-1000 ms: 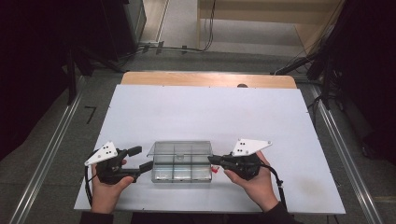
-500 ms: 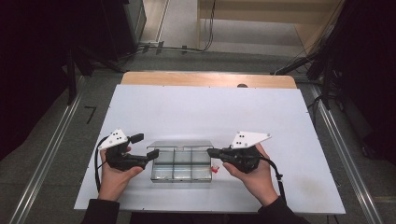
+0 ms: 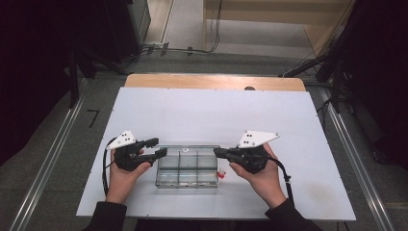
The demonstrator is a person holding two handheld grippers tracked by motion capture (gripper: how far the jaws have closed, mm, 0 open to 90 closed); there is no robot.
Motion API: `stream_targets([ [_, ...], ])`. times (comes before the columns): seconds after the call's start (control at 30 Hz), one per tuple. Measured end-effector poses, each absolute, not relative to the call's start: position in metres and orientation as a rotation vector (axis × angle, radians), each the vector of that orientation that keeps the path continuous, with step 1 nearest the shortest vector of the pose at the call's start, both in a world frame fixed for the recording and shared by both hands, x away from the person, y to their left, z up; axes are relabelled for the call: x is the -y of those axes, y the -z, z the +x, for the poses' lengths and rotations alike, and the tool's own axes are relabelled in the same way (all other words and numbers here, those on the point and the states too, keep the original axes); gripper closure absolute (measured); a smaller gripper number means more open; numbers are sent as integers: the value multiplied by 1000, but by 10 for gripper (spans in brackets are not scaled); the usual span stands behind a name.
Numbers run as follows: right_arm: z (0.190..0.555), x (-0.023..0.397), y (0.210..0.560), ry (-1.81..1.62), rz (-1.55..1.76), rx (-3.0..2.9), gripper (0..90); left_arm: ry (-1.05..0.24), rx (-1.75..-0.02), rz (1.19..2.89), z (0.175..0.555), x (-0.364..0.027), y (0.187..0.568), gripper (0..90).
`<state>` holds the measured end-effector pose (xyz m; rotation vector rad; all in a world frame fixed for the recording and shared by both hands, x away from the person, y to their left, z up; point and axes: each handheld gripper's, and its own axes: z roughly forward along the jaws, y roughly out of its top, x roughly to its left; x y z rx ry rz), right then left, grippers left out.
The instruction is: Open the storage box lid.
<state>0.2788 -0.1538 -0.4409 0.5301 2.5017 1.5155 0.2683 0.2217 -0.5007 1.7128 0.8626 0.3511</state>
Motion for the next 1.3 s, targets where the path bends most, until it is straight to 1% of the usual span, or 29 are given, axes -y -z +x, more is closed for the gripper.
stream_targets([
  [0.3, 282, 154, 442, -1490, 559, -2480, 879, -358, -828, 1710, 272, -222, 503, 568],
  [0.47, 284, 158, 445, -1467, 589, -2468, 876, -359, -828, 1700, 274, -222, 503, 599],
  [0.63, 288, 168, 454, -1447, 647, -2448, 787, -356, -829, 1694, 275, -223, 504, 609],
  [0.73, 294, 171, 457, -1462, 688, -2437, 692, -354, -834, 1687, 277, -223, 504, 617],
  [0.87, 303, 166, 460, -1480, 721, -2425, 578, -354, -851, 1669, 278, -223, 505, 634],
  [0.97, 313, 159, 465, -1470, 752, -2410, 531, -346, -865, 1648, 281, -223, 505, 649],
  [1.17, 330, 148, 478, -1491, 778, -2433, 552, -333, -885, 1616, 285, -224, 508, 671],
  [1.3, 337, 144, 485, -1513, 799, -2435, 616, -332, -905, 1596, 288, -223, 510, 685],
])
